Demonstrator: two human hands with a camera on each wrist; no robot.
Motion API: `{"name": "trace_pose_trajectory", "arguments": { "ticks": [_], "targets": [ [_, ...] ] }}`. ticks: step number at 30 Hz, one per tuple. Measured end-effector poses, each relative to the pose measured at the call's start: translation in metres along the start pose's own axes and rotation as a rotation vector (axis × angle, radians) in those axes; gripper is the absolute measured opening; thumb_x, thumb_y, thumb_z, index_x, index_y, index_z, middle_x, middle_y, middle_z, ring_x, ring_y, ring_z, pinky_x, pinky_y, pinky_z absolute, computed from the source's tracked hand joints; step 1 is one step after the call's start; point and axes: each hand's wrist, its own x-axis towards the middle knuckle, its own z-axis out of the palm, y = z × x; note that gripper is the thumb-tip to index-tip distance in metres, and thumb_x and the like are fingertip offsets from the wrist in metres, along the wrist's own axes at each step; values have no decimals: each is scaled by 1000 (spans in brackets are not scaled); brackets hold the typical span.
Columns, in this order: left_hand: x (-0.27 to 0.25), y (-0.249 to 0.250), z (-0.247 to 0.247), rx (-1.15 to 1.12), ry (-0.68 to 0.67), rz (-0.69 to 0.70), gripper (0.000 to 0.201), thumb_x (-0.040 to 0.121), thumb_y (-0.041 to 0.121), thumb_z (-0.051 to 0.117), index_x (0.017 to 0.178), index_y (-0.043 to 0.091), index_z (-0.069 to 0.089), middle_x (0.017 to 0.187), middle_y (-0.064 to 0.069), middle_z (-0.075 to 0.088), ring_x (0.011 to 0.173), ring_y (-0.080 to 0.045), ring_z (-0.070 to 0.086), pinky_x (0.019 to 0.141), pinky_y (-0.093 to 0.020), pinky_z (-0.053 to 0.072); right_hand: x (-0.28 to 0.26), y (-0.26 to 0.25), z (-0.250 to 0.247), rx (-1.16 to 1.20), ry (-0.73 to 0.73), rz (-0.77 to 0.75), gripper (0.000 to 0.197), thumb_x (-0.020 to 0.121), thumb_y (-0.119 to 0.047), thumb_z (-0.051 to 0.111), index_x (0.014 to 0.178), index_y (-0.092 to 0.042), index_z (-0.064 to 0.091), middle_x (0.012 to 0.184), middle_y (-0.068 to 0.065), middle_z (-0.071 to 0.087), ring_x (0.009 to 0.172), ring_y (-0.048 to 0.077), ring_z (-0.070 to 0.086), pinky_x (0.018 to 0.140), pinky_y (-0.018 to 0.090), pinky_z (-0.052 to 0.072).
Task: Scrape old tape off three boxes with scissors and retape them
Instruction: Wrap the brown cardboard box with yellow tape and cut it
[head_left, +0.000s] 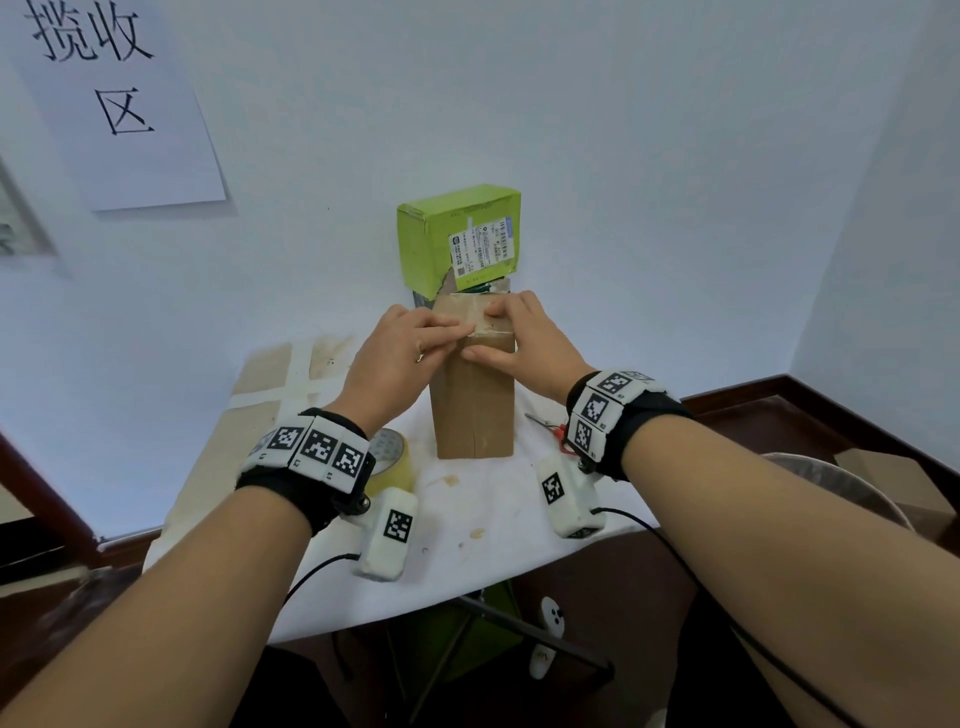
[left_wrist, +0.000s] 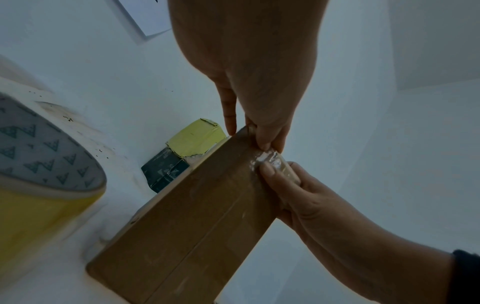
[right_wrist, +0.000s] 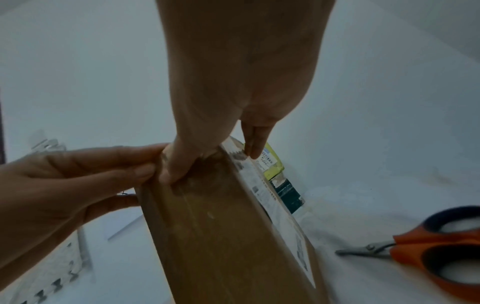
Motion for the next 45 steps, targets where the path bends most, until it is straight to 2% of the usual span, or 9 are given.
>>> {"name": "trace_pose_trajectory", "arguments": {
  "ticks": [6, 12, 15, 19, 23, 28, 32, 36, 45],
  "targets": [
    [-3, 3, 1, -34, 20, -19, 26, 95, 18, 57, 116, 25, 70, 112, 4, 66, 93, -10, 40, 84, -18, 32, -9, 10, -6, 157, -136, -31, 67, 83, -32, 72, 138, -15, 39, 142, -3, 33, 126, 10, 41, 104, 24, 37],
    [-7, 9, -15, -146, -14, -191, 24, 92, 43, 54, 85, 22, 63, 91, 5, 59, 89, -16, 46, 78, -32, 44, -11, 10, -26, 455, 188, 346, 37, 100, -42, 38, 128, -21, 50, 132, 0, 49, 100, 18, 64, 93, 37, 51],
    [-4, 14, -23, -161, 53, -315, 43, 83, 59, 56, 74, 17, 56, 85, 3, 59, 84, -14, 54, 73, -33, 47, -11, 9, -21, 382, -16, 480, 39, 100, -40, 38, 132, -20, 48, 125, -1, 52, 117, 20, 53, 103, 41, 42],
    [-4, 24, -30, -122, -37, -399, 51, 73, 72, 58, 88, 23, 53, 96, 10, 62, 86, -10, 58, 74, -32, 51, -15, -8, -15, 653, -204, 612, 31, 101, -36, 34, 100, -17, 59, 94, -1, 60, 89, 17, 56, 79, 30, 47],
    [-8, 22, -36, -242, -89, -465, 50, 84, 46, 67, 129, 29, 55, 105, 11, 64, 91, -4, 59, 70, -6, 44, -20, -18, -22, 710, -306, 594, 25, 99, -40, 38, 100, -27, 60, 94, -8, 61, 90, 14, 53, 76, 30, 43],
    [-11, 11, -35, -753, 187, -618, 48, 86, 29, 71, 132, 28, 57, 113, 9, 70, 107, -6, 63, 95, -25, 47, -22, -10, -35, 824, -295, 759, 50, 94, -59, 38, 121, -21, 55, 132, 10, 51, 118, 37, 48, 86, 51, 46],
    [-10, 7, -36, -880, 47, -629, 53, 86, 9, 69, 135, 23, 55, 125, 11, 64, 116, -3, 57, 101, -24, 41, -25, -10, -44, 1033, -131, 715, 24, 100, -23, 47, 121, -12, 48, 107, 12, 60, 92, 27, 61, 90, 52, 48],
    [-17, 1, -33, -797, -60, -691, 48, 91, 6, 60, 136, 25, 54, 130, 15, 59, 125, -3, 49, 109, -32, 35, -26, -2, -45, 1089, 95, 608, 69, 95, 9, 42, 152, -18, 12, 146, -2, 41, 121, 23, 49, 89, 44, 46],
    [-16, 13, -25, -902, -6, -798, 47, 94, -8, 37, 130, 15, 57, 122, 5, 64, 117, -12, 57, 101, -31, 45, -32, -3, -46, 1053, 131, 508, 55, 91, 14, 38, 126, -28, 48, 128, -11, 52, 115, 17, 51, 86, 36, 47]
  ]
}}
